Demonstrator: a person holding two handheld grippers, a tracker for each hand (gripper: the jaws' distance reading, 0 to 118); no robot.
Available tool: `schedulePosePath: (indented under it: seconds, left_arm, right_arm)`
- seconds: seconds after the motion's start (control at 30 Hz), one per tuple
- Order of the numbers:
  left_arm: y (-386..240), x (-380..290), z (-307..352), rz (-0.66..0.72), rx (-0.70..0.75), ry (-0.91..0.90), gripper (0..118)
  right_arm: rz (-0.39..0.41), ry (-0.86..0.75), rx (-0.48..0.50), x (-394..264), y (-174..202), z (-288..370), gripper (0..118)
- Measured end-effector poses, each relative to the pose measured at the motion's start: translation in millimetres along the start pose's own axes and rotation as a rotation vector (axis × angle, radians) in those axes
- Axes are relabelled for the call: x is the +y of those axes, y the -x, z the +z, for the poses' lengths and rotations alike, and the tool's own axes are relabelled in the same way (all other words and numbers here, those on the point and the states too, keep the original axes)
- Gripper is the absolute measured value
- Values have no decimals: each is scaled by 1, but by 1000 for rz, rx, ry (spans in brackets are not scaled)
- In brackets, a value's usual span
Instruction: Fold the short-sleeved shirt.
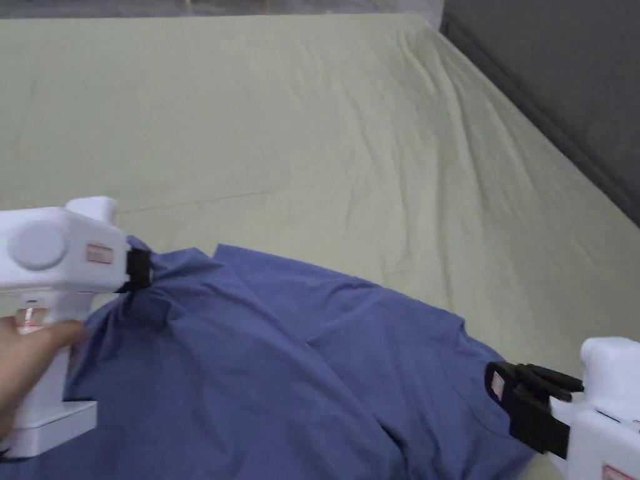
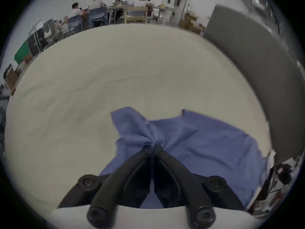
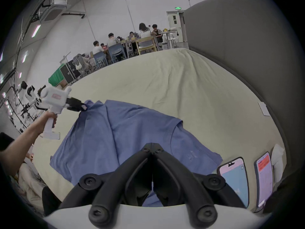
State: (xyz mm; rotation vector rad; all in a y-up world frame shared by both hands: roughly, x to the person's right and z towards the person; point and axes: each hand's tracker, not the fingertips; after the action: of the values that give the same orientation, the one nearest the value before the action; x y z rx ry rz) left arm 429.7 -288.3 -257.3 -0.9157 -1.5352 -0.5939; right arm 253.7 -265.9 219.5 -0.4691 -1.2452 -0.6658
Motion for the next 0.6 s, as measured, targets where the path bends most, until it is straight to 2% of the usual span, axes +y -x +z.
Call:
schedulePosePath:
  seconds: [0.03,0.07,0.13,0.17,0.23,0.37,0.43,0.47,0.5,0.53,0.57,0.6]
  left_arm:
    - [2,-8,26,43,-45,-58,1]
    - [6,-18,49,72,-78,-107,0]
    - [6,-37,94,94,-103,-188,0]
    - [4,-45,112,93,-93,-227,0]
    - [4,-61,138,105,-81,-276,0]
    - [3,-74,156,149,-86,-268,0]
    - [2,-76,155,153,-71,-265,1]
    - [1,-78,154,152,-35,-259,0]
    - [2,-80,154,148,-18,-256,0]
    - [2,-82,154,150,-13,-254,0]
    - [7,-83,153,156,-19,-256,1]
    - [10,-84,154,174,-30,-257,1]
  right_arm:
    - [5,0,-28,0,-4,6,3]
    - [11,17,-92,-1,-10,8,8]
    - [-26,123,-151,-2,-25,0,107]
    - [-45,208,-129,-5,-34,-10,118]
    - [-55,212,-99,-9,-43,-23,118]
    - [-10,338,-151,-9,-48,-76,114]
    - [-1,432,-145,-7,-48,-99,74]
    - [24,460,-126,-9,-47,-106,73]
    - [70,427,-175,-9,-44,-103,62]
    - [87,407,-136,-7,-42,-94,38]
    - [74,396,-114,-6,-44,-88,38]
    - [29,384,-74,-5,-47,-84,30]
